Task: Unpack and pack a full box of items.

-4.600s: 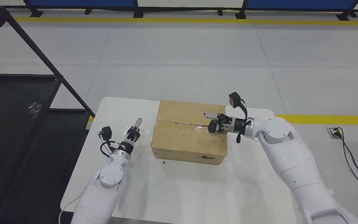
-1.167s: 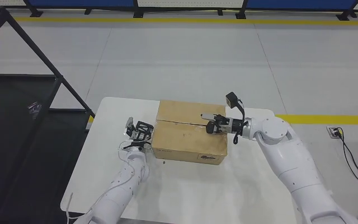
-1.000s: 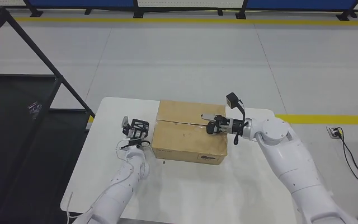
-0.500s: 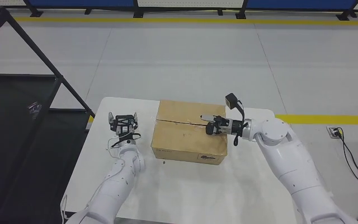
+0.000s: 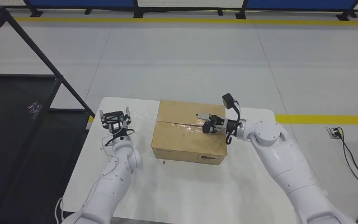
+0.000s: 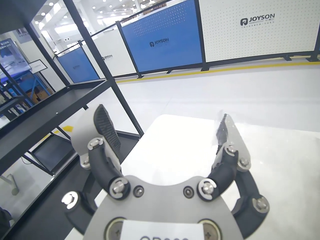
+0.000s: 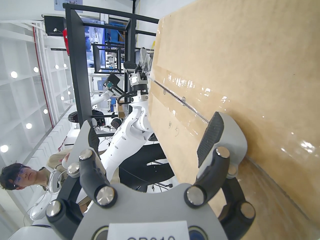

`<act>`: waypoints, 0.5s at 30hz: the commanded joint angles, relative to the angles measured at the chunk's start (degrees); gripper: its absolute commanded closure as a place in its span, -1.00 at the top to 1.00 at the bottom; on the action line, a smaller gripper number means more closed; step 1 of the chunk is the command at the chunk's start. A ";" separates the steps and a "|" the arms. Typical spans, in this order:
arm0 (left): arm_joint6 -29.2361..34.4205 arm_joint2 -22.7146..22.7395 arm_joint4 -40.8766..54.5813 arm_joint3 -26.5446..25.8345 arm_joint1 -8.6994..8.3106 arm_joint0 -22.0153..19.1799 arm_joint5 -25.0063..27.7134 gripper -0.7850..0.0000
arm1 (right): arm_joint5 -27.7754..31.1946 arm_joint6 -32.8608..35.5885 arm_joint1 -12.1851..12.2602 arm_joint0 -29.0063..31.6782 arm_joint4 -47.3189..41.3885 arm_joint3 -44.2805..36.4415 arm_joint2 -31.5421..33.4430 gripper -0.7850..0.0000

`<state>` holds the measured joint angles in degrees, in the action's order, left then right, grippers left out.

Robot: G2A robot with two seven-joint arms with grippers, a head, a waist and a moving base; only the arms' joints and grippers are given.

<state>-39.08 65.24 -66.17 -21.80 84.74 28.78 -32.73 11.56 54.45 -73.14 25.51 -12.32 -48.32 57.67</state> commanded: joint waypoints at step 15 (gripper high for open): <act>-0.14 4.57 0.86 -8.84 -1.28 2.76 0.64 1.00 | 1.51 -0.61 -0.61 -0.85 -0.53 2.71 -0.10 1.00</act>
<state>-39.51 69.63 -65.11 -30.10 83.54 31.40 -32.05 13.03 53.84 -73.77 24.64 -12.82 -45.69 57.49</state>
